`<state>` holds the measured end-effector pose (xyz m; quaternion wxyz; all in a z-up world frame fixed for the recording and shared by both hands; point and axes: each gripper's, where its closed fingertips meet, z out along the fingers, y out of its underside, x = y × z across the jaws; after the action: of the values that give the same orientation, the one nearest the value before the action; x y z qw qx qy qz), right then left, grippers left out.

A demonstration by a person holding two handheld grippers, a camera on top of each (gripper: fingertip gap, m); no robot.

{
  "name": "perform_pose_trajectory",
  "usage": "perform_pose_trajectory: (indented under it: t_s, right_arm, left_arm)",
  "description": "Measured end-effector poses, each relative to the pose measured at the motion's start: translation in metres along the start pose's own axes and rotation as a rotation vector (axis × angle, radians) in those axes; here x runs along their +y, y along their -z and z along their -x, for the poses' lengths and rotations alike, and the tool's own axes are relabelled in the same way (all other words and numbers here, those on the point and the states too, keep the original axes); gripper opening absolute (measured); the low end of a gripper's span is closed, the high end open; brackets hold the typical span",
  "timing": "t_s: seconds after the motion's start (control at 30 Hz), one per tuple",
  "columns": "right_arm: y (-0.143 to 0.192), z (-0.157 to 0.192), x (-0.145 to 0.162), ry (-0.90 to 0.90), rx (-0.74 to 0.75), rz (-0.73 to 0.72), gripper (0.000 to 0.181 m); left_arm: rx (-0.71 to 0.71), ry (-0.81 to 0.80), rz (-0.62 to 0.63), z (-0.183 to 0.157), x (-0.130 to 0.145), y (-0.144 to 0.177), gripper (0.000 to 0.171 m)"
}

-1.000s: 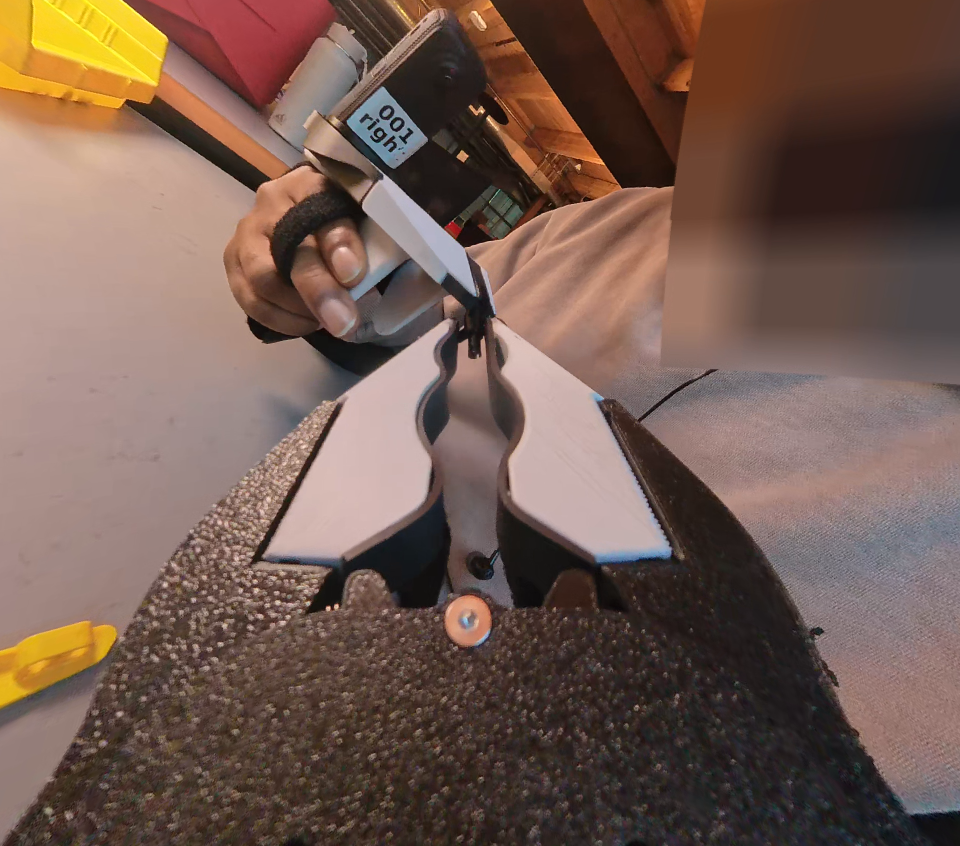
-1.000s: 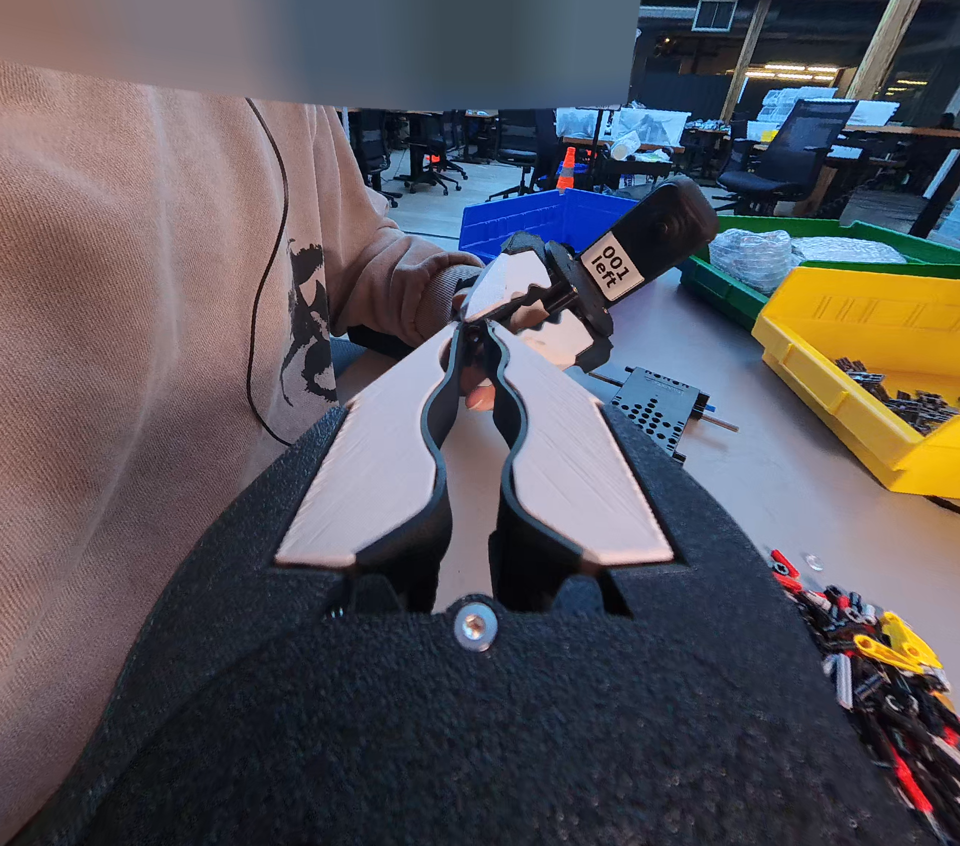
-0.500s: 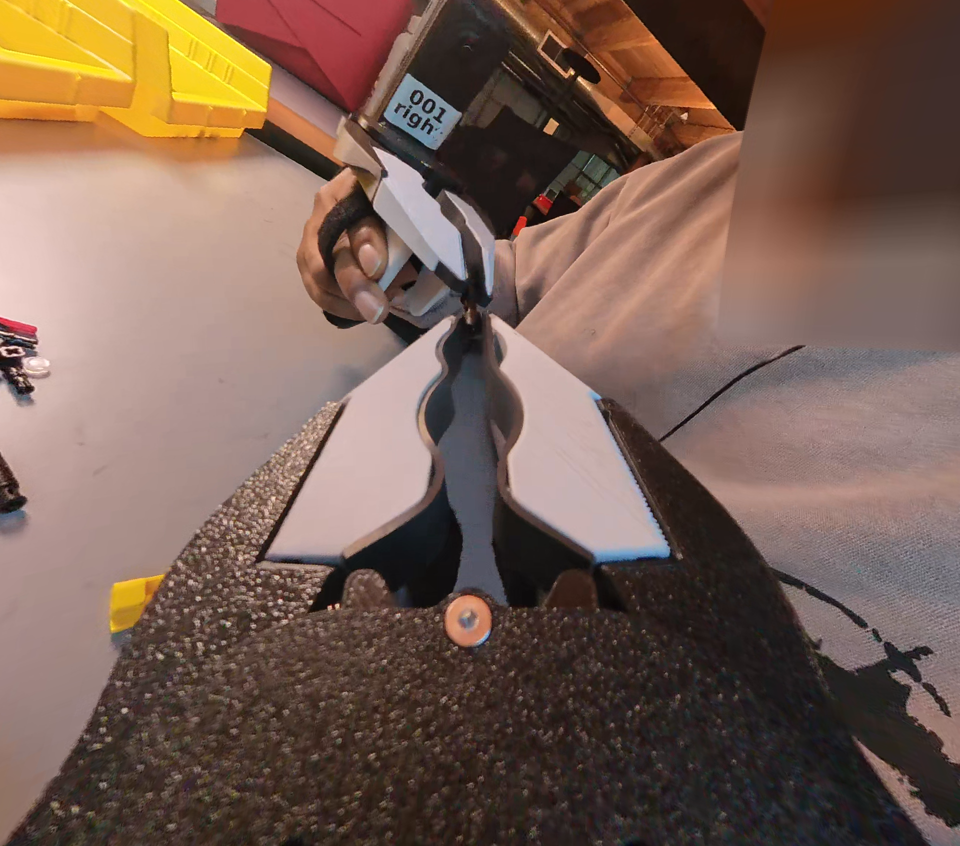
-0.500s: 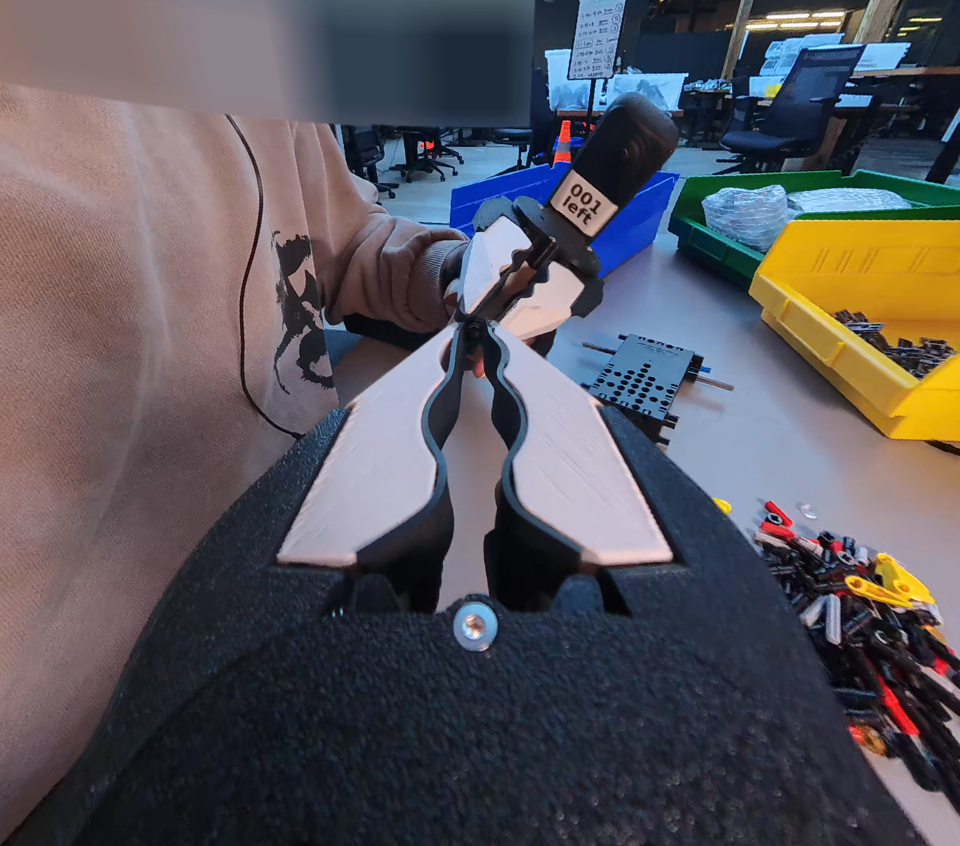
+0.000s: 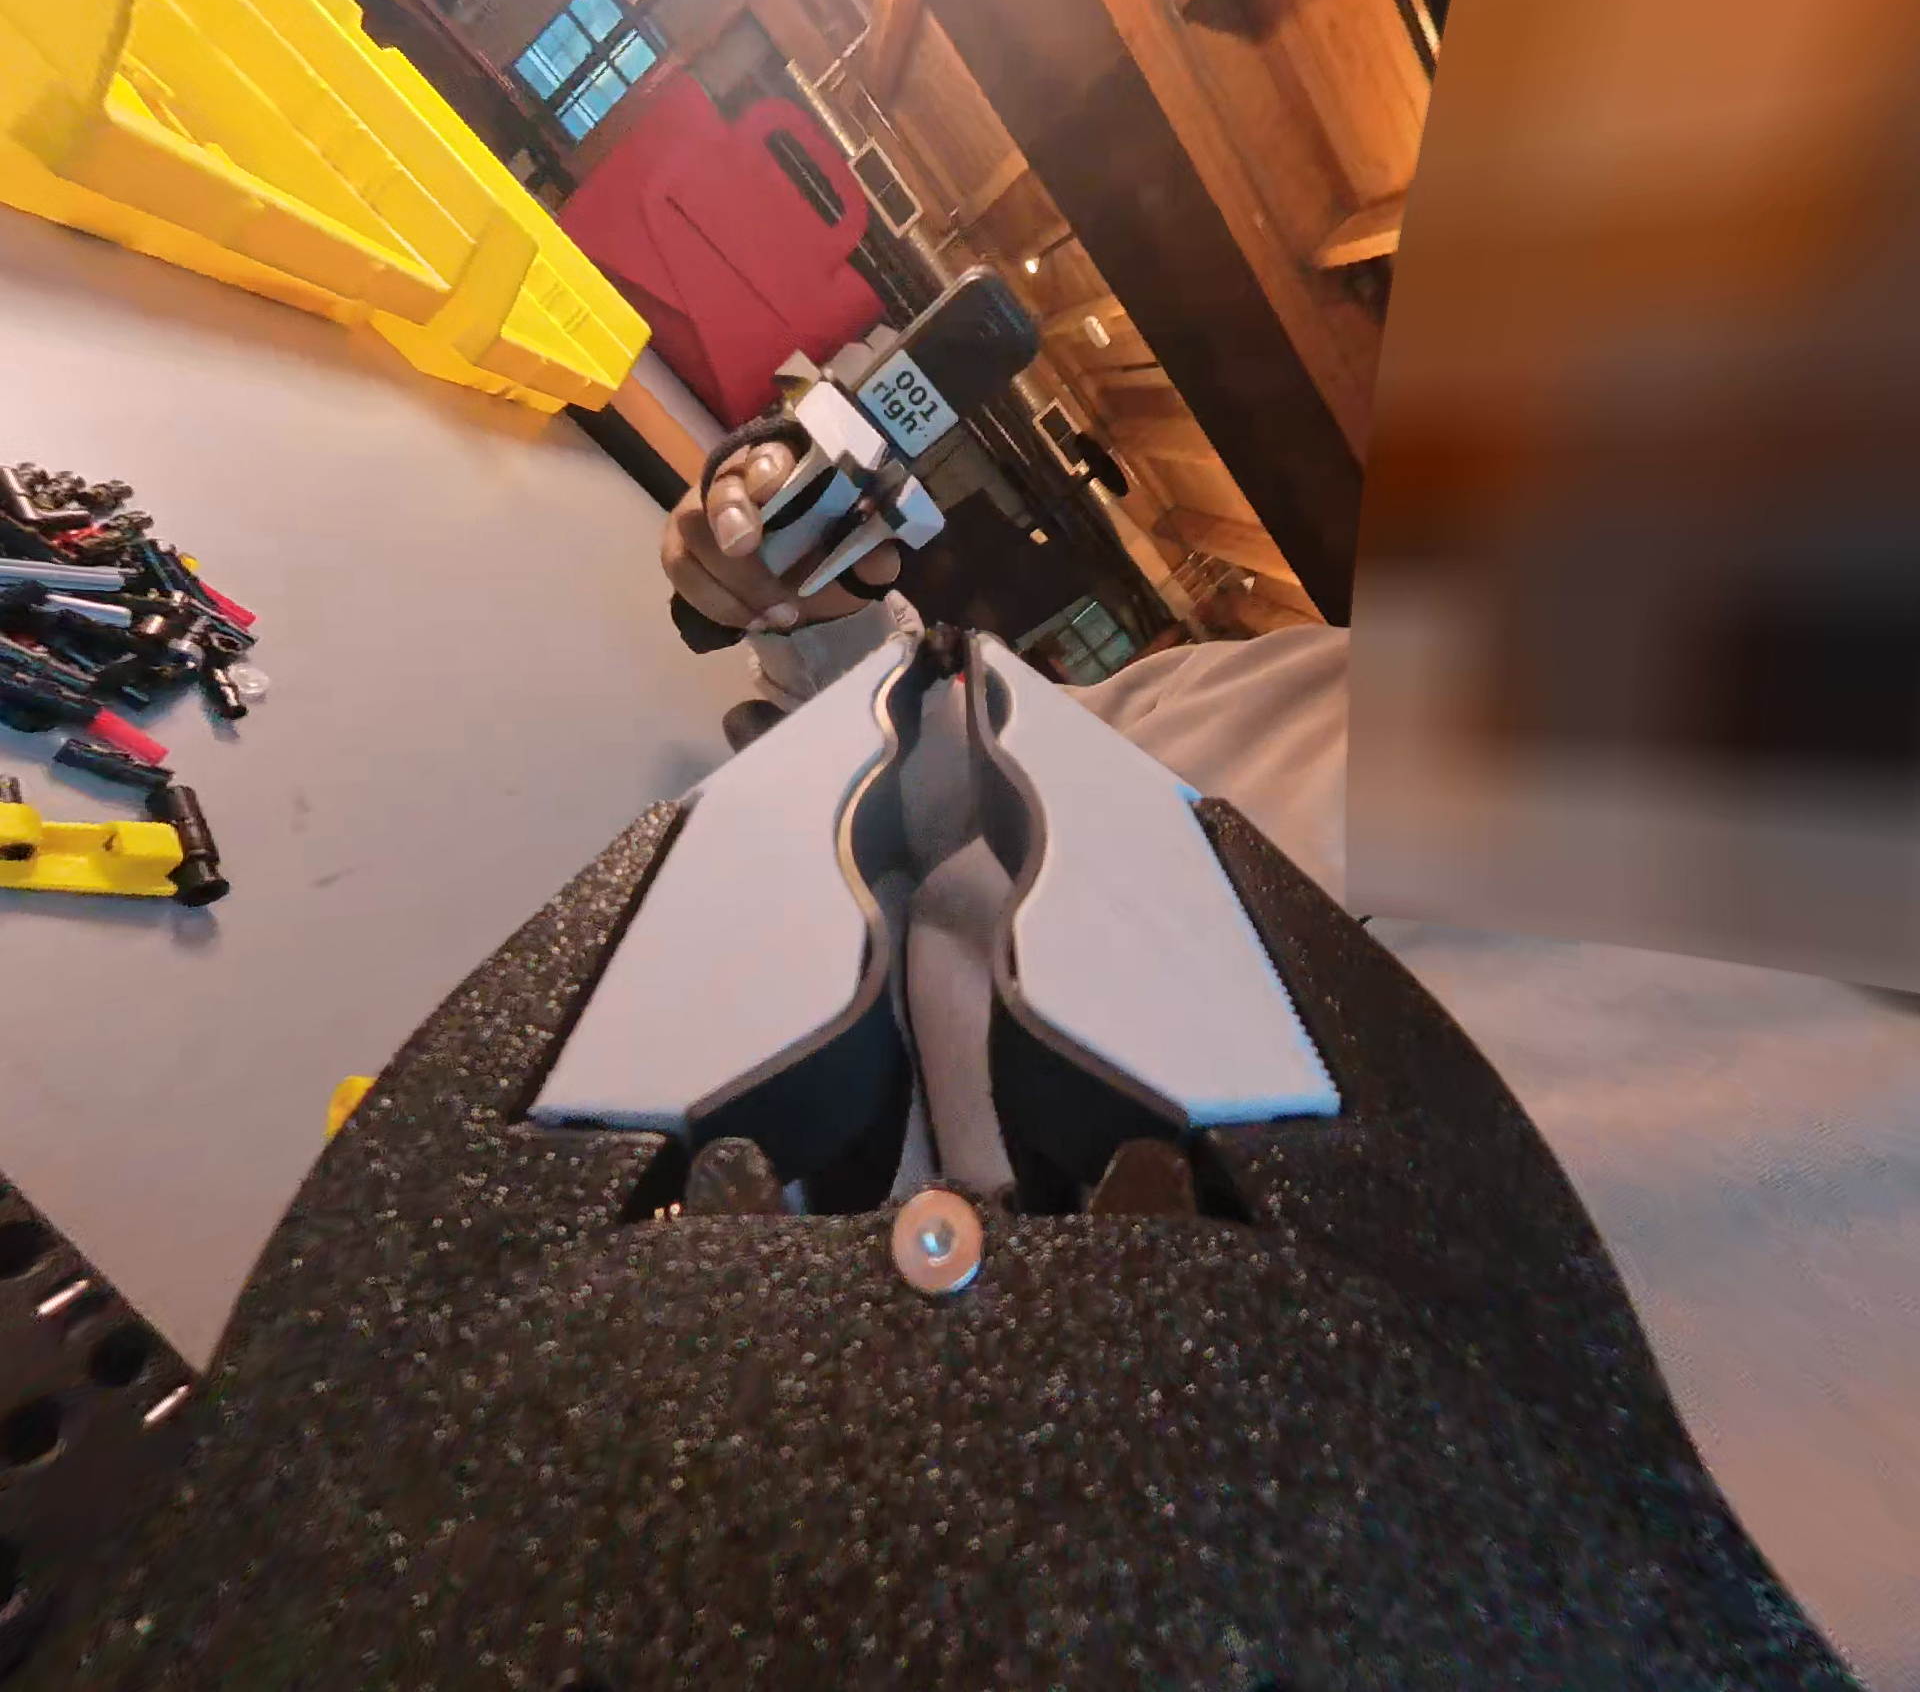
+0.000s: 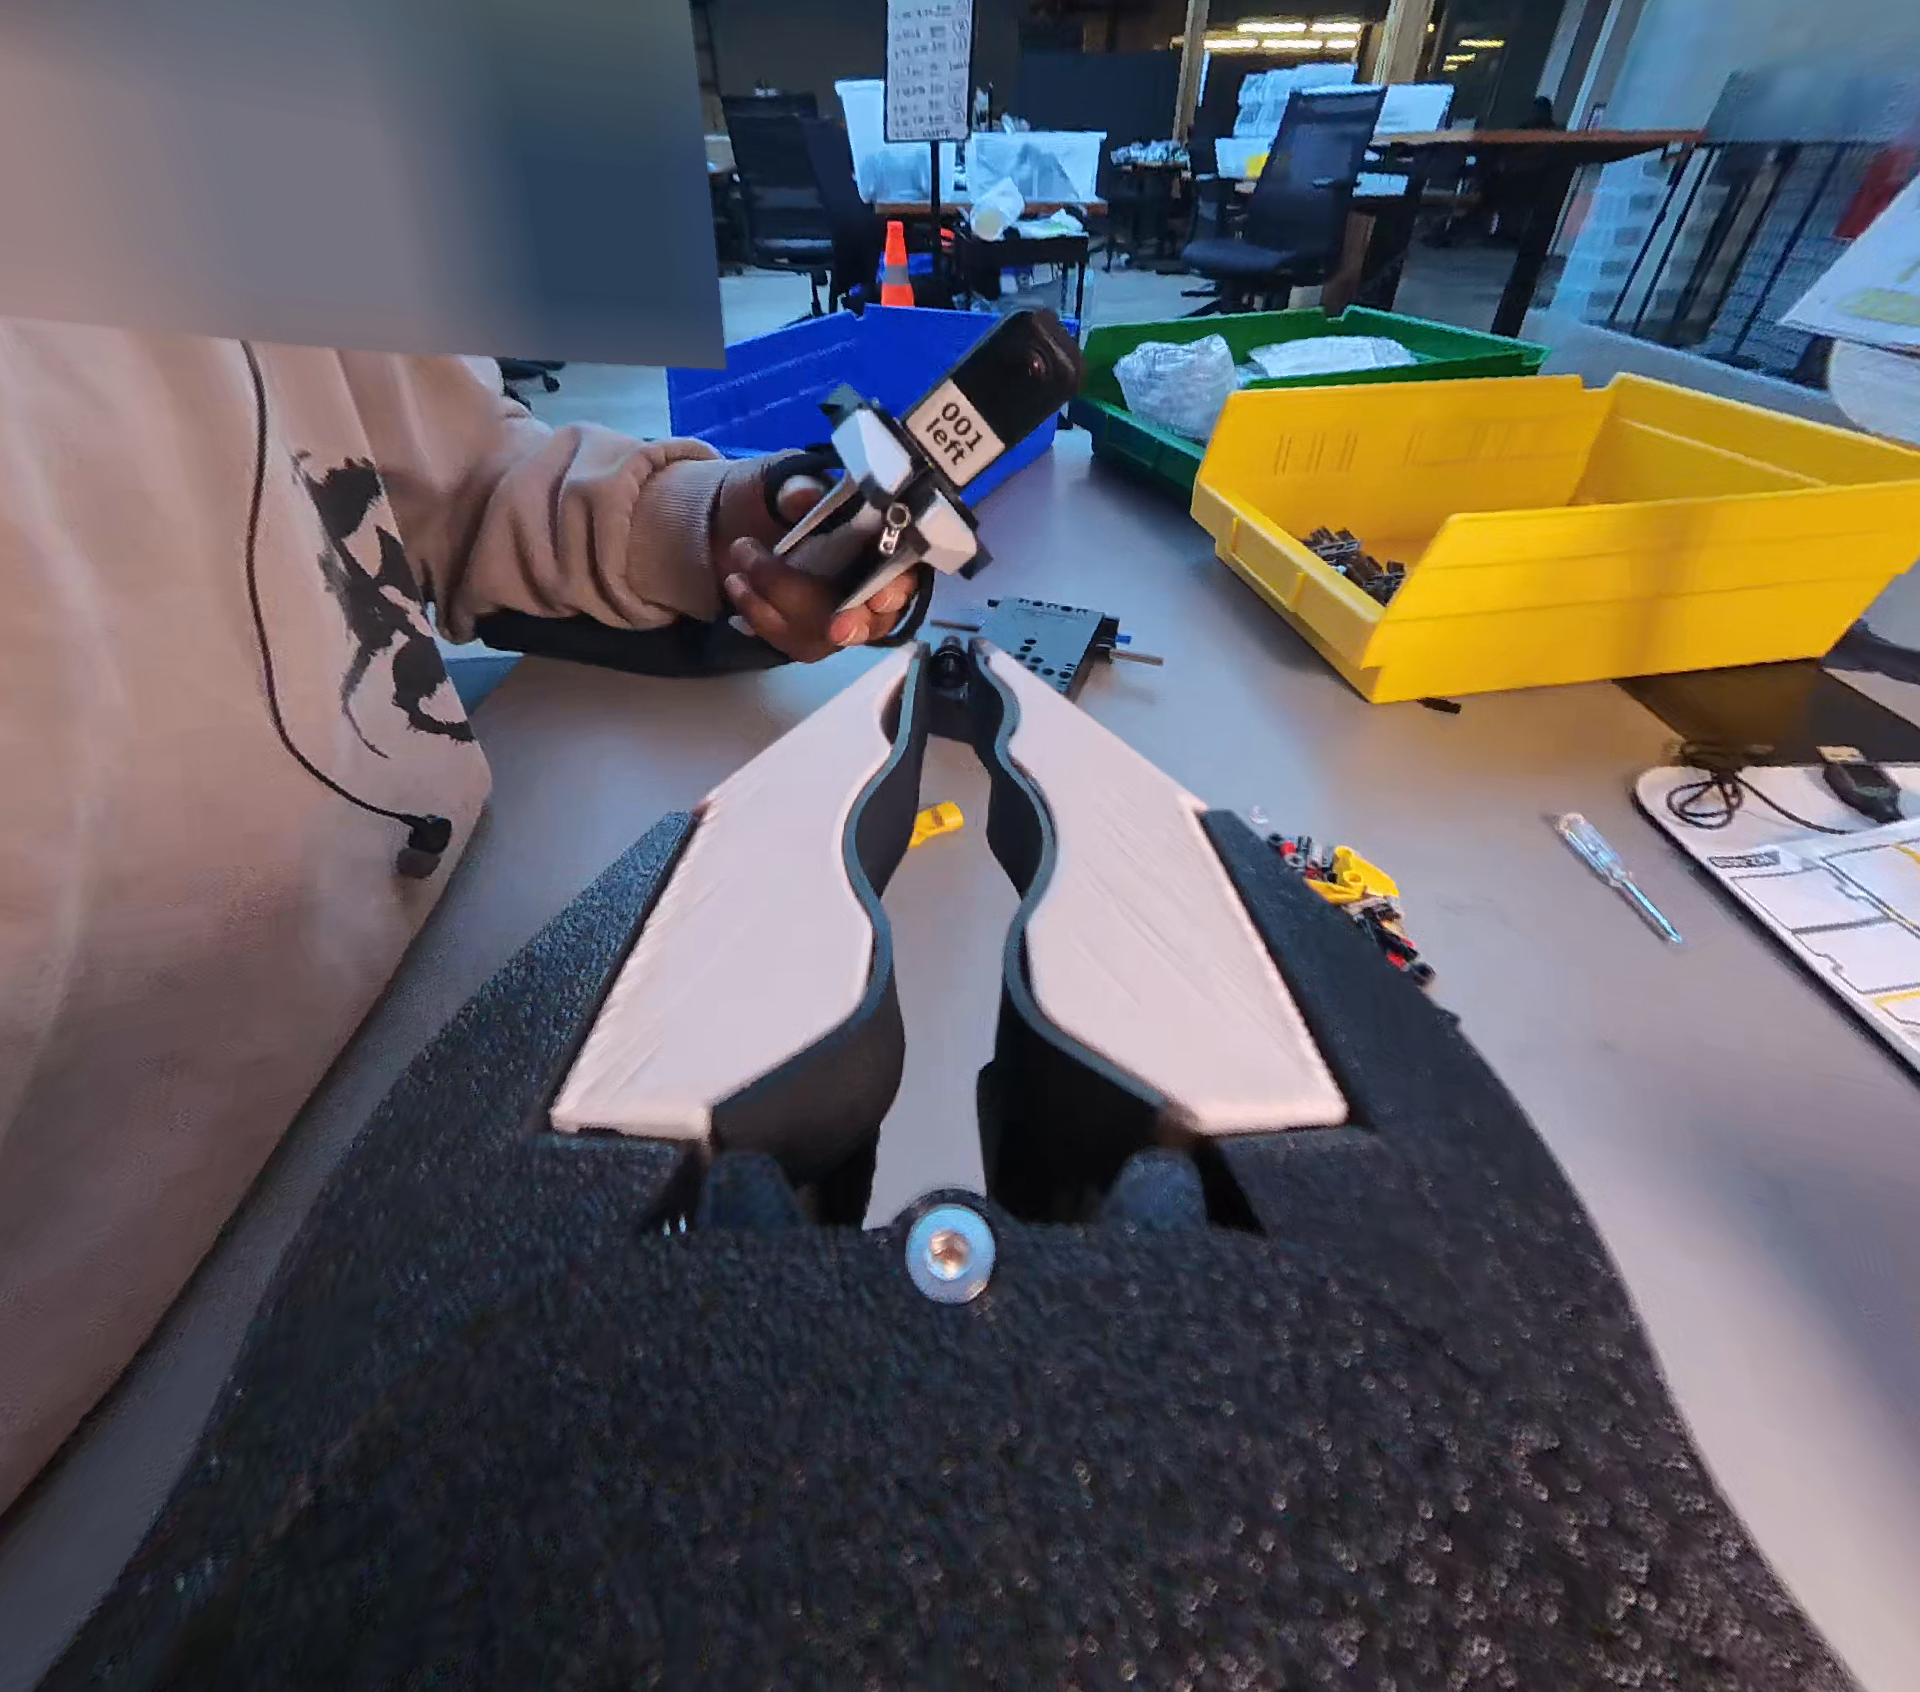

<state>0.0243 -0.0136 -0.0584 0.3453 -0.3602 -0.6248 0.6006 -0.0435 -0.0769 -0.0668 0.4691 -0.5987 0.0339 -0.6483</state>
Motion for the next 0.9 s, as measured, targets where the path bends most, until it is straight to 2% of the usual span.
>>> perform_pose_trajectory:
  t_s: [0.07,0.27,0.37,0.5,0.63,0.67,0.73,0.8,0.83,0.9]
  right_arm:
    - [0.005,-0.005,-0.004,-0.022,0.021,-0.031,0.006]
    - [0.007,-0.019,0.005,-0.015,0.102,0.01,0.006]
    - [-0.003,-0.012,0.029,0.045,0.077,0.154,0.006]
    - [-0.015,-0.002,0.066,0.16,0.058,0.343,0.006]
    - [-0.011,-0.017,0.067,0.241,0.151,0.374,0.006]
    - [-0.003,-0.034,0.062,0.284,0.25,0.376,0.006]
    - [0.036,-0.087,0.028,0.456,0.621,0.326,0.006]
    - [0.105,-0.125,-0.019,0.655,1.034,0.251,0.006]
    - [0.142,-0.137,-0.036,0.725,1.191,0.242,0.005]
    - [0.216,-0.161,-0.045,0.719,1.421,0.29,0.006]
  left_arm:
    - [0.024,0.06,-0.045,0.002,-0.005,0.001,0.006]
    - [0.058,0.163,-0.116,0.008,-0.011,0.002,0.006]
    - [0.062,0.174,-0.115,0.008,-0.008,0.001,0.006]
    - [-0.002,0.138,-0.066,0.015,0.001,-0.002,0.006]
    - [-0.147,0.038,0.079,0.03,0.025,-0.006,0.006]
    - [-0.187,-0.004,0.125,0.033,0.031,-0.007,0.006]
    - [-0.218,-0.057,0.177,0.034,0.039,-0.01,0.006]
    - [-0.209,-0.067,0.199,0.031,0.043,-0.013,0.006]
    - [-0.207,-0.069,0.203,0.03,0.044,-0.014,0.006]
    - [-0.205,-0.063,0.209,0.03,0.046,-0.014,0.006]
